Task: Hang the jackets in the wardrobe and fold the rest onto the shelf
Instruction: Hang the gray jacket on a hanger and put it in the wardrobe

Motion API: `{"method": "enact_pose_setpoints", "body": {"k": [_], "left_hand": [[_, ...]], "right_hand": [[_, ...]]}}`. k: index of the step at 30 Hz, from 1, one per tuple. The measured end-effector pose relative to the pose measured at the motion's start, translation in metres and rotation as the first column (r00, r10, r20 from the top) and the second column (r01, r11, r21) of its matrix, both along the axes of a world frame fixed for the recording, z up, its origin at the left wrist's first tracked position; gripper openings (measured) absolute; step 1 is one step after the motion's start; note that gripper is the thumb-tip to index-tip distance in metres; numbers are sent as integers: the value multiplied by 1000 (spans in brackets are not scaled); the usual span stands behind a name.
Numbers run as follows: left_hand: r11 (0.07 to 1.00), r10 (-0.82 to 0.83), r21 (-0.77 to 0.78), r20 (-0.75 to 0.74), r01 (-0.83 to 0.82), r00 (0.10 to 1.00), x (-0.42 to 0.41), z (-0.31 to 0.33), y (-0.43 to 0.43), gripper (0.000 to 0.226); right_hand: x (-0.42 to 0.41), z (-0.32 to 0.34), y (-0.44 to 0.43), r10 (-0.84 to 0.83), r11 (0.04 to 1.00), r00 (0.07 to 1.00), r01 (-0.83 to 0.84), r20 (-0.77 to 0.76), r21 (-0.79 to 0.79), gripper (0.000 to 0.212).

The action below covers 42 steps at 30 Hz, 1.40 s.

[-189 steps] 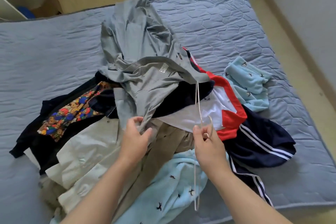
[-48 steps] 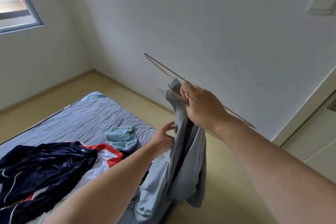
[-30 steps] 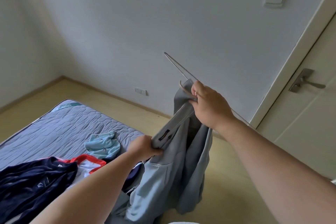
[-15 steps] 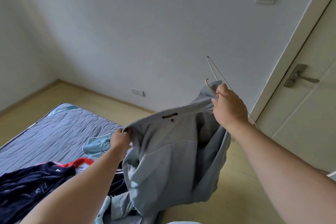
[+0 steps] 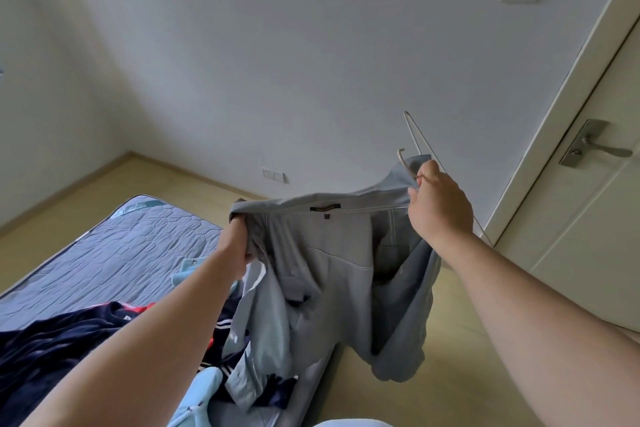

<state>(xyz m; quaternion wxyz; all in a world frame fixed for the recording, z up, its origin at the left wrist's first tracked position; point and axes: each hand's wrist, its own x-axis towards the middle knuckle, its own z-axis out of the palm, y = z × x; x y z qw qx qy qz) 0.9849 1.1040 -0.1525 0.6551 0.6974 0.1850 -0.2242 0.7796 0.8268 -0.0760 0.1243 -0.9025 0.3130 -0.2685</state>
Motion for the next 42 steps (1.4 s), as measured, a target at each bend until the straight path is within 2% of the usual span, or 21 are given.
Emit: {"method": "enact_pose_setpoints", "body": {"k": [2, 4, 6, 7, 8, 9, 10, 12, 14, 16, 18, 21, 24, 27, 29, 32, 35, 38, 42], "left_hand": [[995, -67, 74, 48, 63, 997, -5, 7, -3, 39], [938, -191, 328, 229, 109, 954, -6, 17, -5, 42], [755, -476, 639, 381, 146, 793, -4, 33, -3, 38], [642, -609, 748, 365, 168, 704, -5, 44, -4, 31], [556, -691, 804, 307, 209, 655, -7, 56, -6, 26], [518, -724, 810, 245, 274, 645, -8, 65, -8, 22], [546, -715, 755, 194, 363, 671, -8, 73, -10, 21], [698, -633, 497, 93, 515, 768, -12, 85, -14, 25], [788, -570, 284, 0, 547, 822, -14, 95, -17, 31], [832, -531, 184, -2, 523, 847, -13, 100, -20, 32], [848, -519, 172, 75, 501, 852, -13, 100, -24, 25], [831, -540, 211, 82, 515, 838, -17, 95, -23, 16], [848, -505, 226, 69, 479, 861, -13, 86, -18, 15], [897, -390, 292, 171, 331, 905, 0, 80, -11, 19], [897, -361, 358, 261, 257, 895, 11, 78, -5, 26], [851, -403, 485, 361, 200, 841, 21, 76, 8, 20], [813, -479, 549, 437, 196, 762, 21, 79, 13, 16], [791, -548, 566, 486, 233, 681, 9, 86, 6, 22], [731, -659, 599, 497, 327, 564, -21, 100, -12, 32]], "right_hand": [[0, -1, 3, 1, 1000, 1000, -1, -14, -3, 11], [0, -2, 4, 2, 1000, 999, -2, -34, 12, 10], [0, -4, 4, -5, 999, 998, 7, -58, 49, 12], [0, -5, 3, -8, 997, 997, 13, -70, 72, 13], [0, -6, 4, -10, 995, 997, 18, -83, 97, 14], [0, -8, 4, -9, 992, 995, 20, -95, 126, 16], [1, -10, 5, -4, 987, 995, 20, -103, 159, 17], [4, -14, 8, 19, 975, 994, 5, -105, 222, 17], [8, -17, 12, 57, 963, 996, -35, -74, 268, 16], [11, -16, 18, 99, 941, 995, -94, 1, 324, 27], [13, -11, 25, 81, 884, 990, -123, 113, 452, 42], [17, -2, 36, -10, 675, 957, -207, 290, 708, 59], [19, 3, 43, -101, 487, 882, -360, 460, 796, 50], [15, 1, 45, -121, 416, 850, -425, 512, 804, 24], [13, -3, 46, -46, 460, 886, -392, 462, 797, 15], [13, -10, 52, 87, 644, 955, -272, 284, 715, 25], [16, -16, 60, 166, 762, 980, -200, 113, 616, 31], [20, -20, 70, 250, 804, 968, -210, 4, 556, 29], [31, -24, 85, 273, 802, 962, -231, 5, 551, 27]]}}
